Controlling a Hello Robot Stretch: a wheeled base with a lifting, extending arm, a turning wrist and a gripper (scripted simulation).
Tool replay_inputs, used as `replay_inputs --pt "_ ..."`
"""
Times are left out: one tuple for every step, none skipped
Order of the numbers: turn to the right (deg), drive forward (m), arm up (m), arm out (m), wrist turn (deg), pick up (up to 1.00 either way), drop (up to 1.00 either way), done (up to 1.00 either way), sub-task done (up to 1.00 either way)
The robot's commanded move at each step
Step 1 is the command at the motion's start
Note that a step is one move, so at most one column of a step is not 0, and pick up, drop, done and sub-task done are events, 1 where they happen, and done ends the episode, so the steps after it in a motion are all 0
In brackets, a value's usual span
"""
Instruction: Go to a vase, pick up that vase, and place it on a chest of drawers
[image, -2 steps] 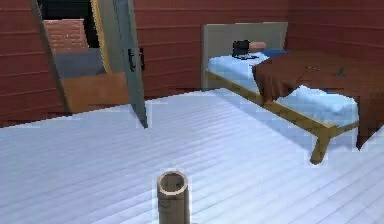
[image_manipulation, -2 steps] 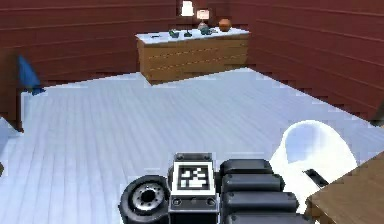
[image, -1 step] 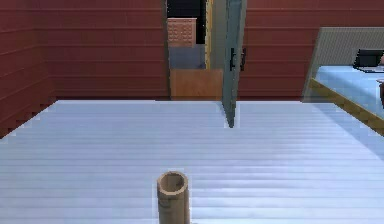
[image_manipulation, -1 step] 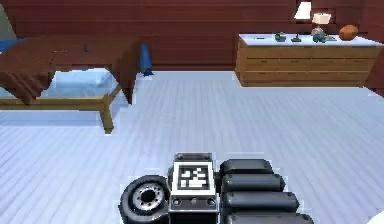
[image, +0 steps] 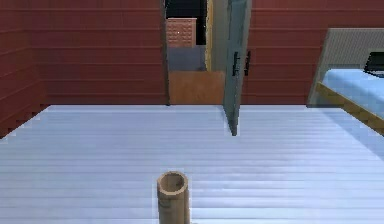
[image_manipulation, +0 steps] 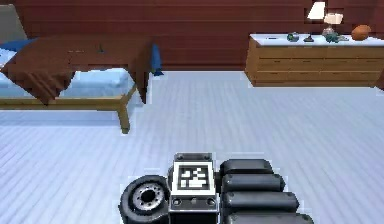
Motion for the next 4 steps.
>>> replay_inputs --pt "45.0 0.00 0.00 0.00 0.0 0.00 0.00 0.00 0.00" --pt "39.0 0.00 0.00 0.00 0.0 0.00 0.00 0.00 0.00" --pt "0.0 0.10 0.00 0.00 0.0 0.00 0.00 0.00 0.00" --pt "45.0 0.00 0.00 0.00 0.0 0.00 0.00 0.00 0.00"
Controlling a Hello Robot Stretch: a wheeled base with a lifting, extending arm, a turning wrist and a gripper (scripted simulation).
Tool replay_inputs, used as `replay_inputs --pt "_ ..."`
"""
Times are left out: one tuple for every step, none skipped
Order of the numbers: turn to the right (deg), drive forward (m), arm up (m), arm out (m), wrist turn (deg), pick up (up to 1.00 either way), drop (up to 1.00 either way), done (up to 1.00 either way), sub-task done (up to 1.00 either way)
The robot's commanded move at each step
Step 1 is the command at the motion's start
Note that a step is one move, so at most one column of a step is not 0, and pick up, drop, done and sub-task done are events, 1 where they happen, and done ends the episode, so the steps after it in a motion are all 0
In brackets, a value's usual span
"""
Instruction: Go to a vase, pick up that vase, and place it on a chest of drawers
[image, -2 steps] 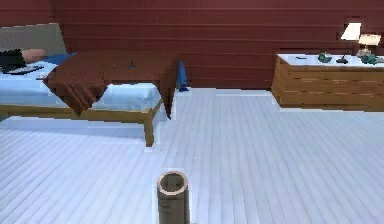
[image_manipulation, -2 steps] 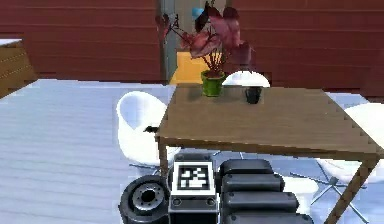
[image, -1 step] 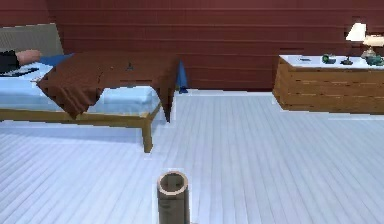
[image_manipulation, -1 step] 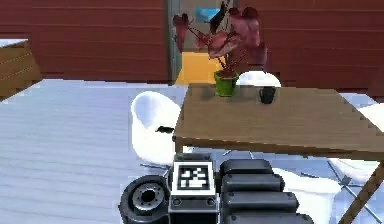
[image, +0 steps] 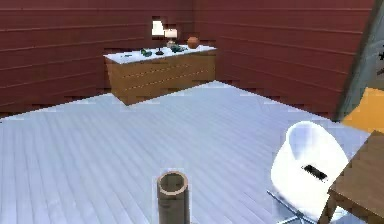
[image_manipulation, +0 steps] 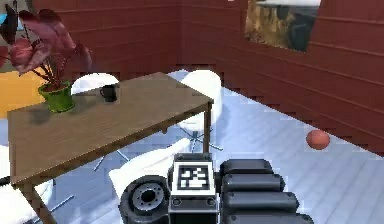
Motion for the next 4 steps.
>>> replay_inputs --pt "0.0 1.00 0.00 0.00 0.0 0.00 0.00 0.00 0.00" --pt "0.0 1.00 0.00 0.00 0.0 0.00 0.00 0.00 0.00" --pt "0.0 1.00 0.00 0.00 0.0 0.00 0.00 0.00 0.00" --pt "6.0 0.00 0.00 0.00 0.0 0.00 0.00 0.00 0.00"
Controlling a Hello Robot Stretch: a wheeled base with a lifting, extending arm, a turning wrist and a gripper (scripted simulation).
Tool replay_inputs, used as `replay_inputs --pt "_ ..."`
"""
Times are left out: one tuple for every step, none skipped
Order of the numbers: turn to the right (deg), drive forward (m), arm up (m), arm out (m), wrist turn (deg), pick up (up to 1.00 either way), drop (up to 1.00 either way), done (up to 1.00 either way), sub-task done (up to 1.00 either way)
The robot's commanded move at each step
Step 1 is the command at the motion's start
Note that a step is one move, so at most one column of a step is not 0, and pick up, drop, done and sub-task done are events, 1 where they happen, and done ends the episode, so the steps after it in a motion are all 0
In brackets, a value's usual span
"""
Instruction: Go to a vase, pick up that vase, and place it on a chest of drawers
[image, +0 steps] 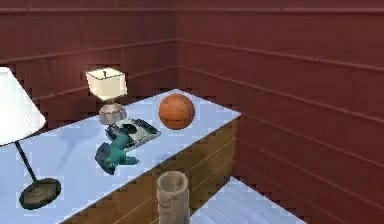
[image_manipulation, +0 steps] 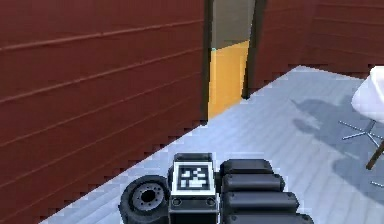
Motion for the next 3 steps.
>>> replay_inputs --pt "0.0 0.30 0.00 0.00 0.0 0.00 0.00 0.00 0.00" --pt "-45.0 0.00 0.00 0.00 0.0 0.00 0.00 0.00 0.00" --pt "-30.0 0.00 0.00 0.00 0.0 0.00 0.00 0.00 0.00"
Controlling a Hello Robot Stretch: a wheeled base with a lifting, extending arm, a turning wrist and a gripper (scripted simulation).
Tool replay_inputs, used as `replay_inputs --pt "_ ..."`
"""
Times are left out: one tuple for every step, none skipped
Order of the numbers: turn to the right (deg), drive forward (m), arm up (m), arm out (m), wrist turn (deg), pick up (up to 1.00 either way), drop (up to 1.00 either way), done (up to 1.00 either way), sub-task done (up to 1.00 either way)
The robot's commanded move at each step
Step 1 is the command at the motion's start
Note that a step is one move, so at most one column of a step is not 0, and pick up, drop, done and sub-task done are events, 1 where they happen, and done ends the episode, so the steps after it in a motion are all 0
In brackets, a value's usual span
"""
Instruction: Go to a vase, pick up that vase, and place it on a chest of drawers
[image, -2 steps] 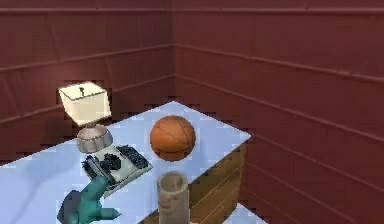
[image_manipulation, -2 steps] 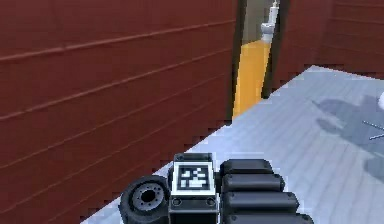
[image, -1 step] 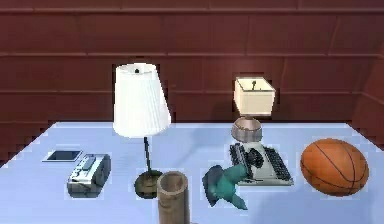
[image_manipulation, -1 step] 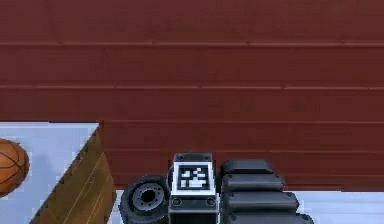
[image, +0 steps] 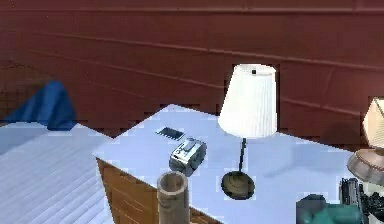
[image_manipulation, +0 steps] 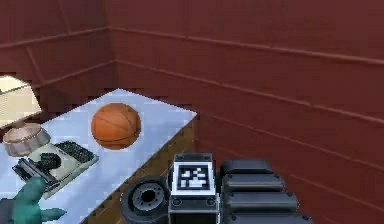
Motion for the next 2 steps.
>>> replay_inputs --pt "45.0 0.00 0.00 0.00 0.0 0.00 0.00 0.00 0.00" --pt "24.0 0.00 0.00 0.00 0.0 0.00 0.00 0.00 0.00"
